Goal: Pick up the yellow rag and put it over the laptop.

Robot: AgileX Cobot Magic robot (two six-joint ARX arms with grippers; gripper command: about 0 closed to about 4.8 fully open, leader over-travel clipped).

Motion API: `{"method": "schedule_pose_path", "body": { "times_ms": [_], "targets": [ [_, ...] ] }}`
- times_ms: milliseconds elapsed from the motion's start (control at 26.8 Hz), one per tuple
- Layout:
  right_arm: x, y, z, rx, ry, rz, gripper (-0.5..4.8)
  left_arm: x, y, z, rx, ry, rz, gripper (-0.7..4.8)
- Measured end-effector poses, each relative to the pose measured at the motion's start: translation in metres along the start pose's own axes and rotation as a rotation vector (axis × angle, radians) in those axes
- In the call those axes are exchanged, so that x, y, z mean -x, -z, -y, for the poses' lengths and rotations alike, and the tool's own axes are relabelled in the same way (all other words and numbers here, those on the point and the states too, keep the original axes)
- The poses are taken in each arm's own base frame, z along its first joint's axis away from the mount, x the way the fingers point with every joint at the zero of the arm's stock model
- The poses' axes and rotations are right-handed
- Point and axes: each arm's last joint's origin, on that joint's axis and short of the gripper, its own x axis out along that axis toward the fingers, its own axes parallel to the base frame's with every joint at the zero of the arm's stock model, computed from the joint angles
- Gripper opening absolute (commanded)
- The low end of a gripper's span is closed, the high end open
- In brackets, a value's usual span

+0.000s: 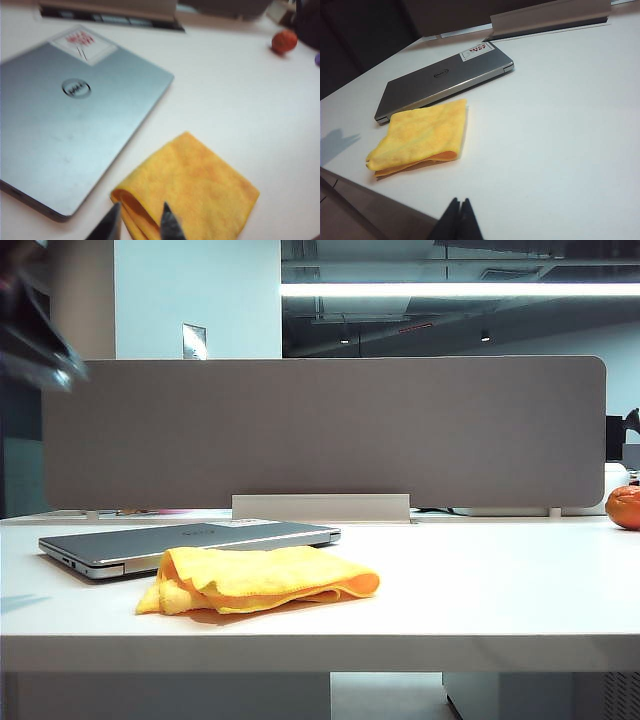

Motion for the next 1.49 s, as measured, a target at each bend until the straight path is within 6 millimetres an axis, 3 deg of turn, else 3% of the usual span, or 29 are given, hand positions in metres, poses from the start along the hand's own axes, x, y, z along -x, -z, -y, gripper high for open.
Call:
{"method": "schedule_pose_path", "body": {
  "times_ms": [149,373,484,633,671,708,1043,1304,1490],
  "targets": [
    [0.000,0.000,0.000,0.000,0.013,0.003,-0.05,-0.021,0.009,0.009,-0.015,0.003,-0.066,2.15],
    [0.000,0.000,0.000,0.000,0.013,0.003,-0.05,-0.049,0.024,0.020,-0.041,0.030,-0.133,2.29],
    [0.000,0.000,0.000,0.000,0.013,0.003,-0.05,-0.067,0.036,0.023,-0.049,0.021,-0.180,3.40],
    [0.000,0.000,0.000,0.000,0.013,0.003,-0.05,-0.086,0.051,0.026,-0.065,0.024,-0.218,3.62],
    [0.000,0.000,0.000,0.000,0.013,0.003,-0.05,-0.090,0.054,0.026,-0.065,0.023,-0.227,4.49],
    [0.000,0.000,0.000,0.000,0.014,0.003,-0.05,-0.095,0.059,0.024,-0.060,0.011,-0.244,4.79],
    [0.000,0.000,0.000,0.000,0.013,0.003,-0.05,-0.111,0.081,0.015,0.069,-0.086,-0.326,4.79],
    [0.000,0.000,0.000,0.000,0.013,0.003,-0.05,-0.119,0.086,0.018,0.062,-0.079,-0.325,4.79],
    [0.000,0.000,0.000,0.000,0.013,0.003,-0.05,-0.128,0.094,0.031,0.031,-0.021,-0.310,3.28]
  ]
}}
